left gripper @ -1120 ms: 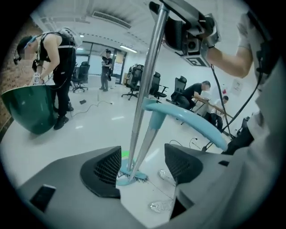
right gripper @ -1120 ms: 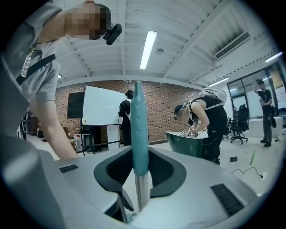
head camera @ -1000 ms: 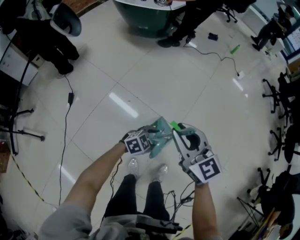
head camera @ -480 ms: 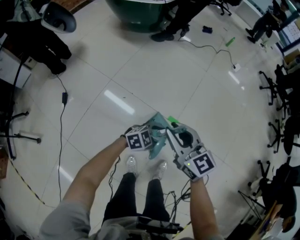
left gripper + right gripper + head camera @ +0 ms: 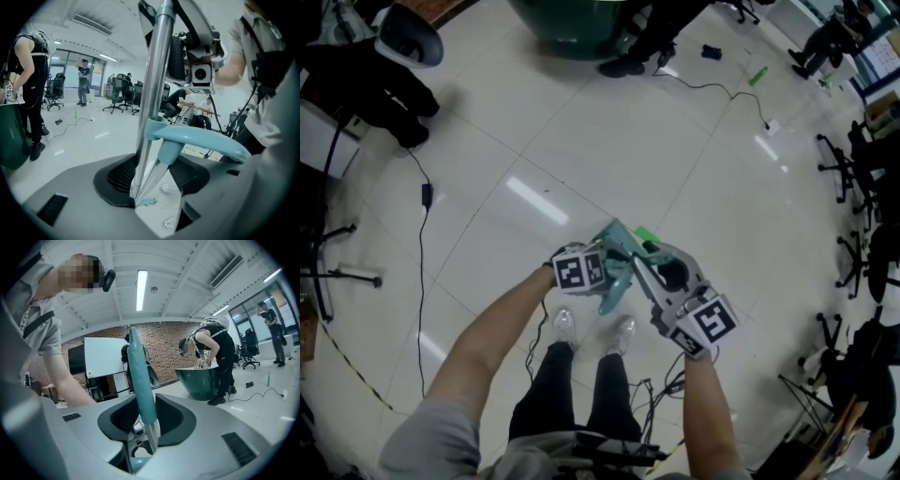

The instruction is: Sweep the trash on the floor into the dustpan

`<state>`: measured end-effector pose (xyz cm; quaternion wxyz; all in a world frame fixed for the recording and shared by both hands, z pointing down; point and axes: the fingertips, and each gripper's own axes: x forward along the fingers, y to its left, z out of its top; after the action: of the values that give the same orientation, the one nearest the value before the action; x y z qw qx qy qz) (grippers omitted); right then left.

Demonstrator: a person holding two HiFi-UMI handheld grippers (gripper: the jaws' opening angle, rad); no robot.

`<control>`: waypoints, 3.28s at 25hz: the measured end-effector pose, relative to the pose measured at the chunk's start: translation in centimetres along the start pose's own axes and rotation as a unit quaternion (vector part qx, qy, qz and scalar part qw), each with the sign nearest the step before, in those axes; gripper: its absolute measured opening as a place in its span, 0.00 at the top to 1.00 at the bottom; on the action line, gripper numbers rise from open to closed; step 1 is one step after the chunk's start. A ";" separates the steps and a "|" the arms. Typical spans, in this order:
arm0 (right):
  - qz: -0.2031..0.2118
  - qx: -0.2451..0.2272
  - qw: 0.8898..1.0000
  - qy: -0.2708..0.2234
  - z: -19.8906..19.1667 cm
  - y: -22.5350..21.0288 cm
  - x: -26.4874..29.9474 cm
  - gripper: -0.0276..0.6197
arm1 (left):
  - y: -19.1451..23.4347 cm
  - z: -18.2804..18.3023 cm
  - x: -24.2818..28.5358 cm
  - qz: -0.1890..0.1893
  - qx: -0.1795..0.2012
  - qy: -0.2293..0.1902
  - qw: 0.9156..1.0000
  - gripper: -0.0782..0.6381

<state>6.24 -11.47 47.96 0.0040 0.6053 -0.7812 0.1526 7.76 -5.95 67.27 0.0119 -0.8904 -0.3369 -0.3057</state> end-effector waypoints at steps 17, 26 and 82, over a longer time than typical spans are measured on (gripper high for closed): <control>-0.031 -0.004 1.000 0.002 -0.6 -0.4 -0.4 0.79 | 0.1 -1.0 0.0 0.006 -0.044 0.004 0.999 0.60; -0.111 0.025 0.993 0.025 -2.0 -2.4 -3.6 0.53 | 2.1 -2.9 -5.0 0.097 -0.101 0.018 0.990 0.60; -0.053 -0.048 0.989 -0.128 11.9 14.0 -19.8 0.95 | -19.5 22.7 -18.6 0.351 -0.116 -0.220 0.903 0.89</control>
<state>0.41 7.47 29.59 -0.0588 0.6594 -0.7487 0.0354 -2.80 3.21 34.94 -0.0597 -0.9907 0.0413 -0.1151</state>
